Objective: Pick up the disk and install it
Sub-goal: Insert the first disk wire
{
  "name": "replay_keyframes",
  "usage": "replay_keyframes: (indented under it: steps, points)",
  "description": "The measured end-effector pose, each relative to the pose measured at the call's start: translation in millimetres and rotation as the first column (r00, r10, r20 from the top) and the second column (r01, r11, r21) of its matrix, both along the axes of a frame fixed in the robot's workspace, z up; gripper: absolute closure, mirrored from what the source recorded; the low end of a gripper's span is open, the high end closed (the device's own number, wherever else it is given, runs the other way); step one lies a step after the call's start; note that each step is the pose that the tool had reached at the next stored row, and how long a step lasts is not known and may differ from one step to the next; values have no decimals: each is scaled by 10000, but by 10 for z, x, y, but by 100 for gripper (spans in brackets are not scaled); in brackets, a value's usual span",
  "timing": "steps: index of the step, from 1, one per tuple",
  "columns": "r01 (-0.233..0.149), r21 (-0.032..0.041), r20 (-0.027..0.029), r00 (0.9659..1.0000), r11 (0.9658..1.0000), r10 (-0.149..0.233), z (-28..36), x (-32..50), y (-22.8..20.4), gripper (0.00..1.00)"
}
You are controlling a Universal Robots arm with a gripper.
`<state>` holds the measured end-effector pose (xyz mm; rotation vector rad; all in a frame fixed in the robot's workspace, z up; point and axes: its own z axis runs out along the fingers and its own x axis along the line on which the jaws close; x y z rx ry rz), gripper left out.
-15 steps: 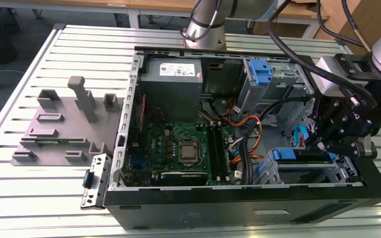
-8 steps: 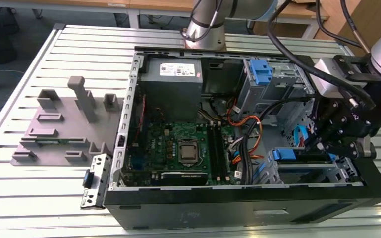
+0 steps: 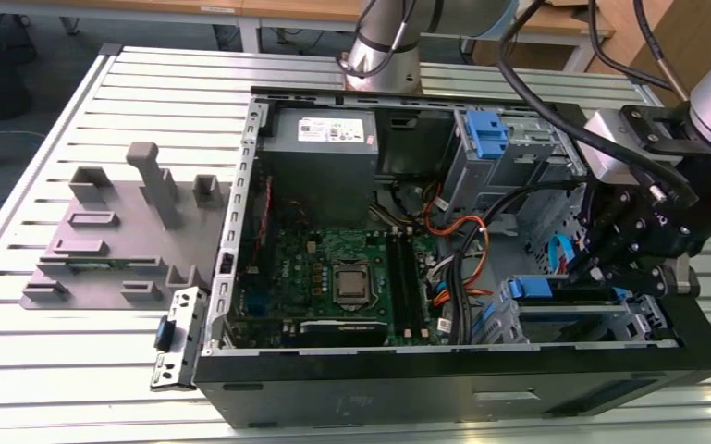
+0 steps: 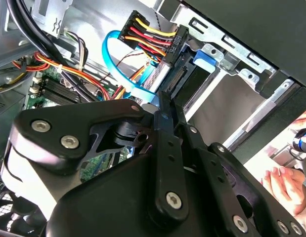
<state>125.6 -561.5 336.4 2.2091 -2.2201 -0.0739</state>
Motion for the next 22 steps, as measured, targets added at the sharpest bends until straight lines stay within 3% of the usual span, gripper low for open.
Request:
replay_keyframes:
  steps: [22]
  points:
    - [1,2,0,10000,10000,-1,-61,0,0,84]
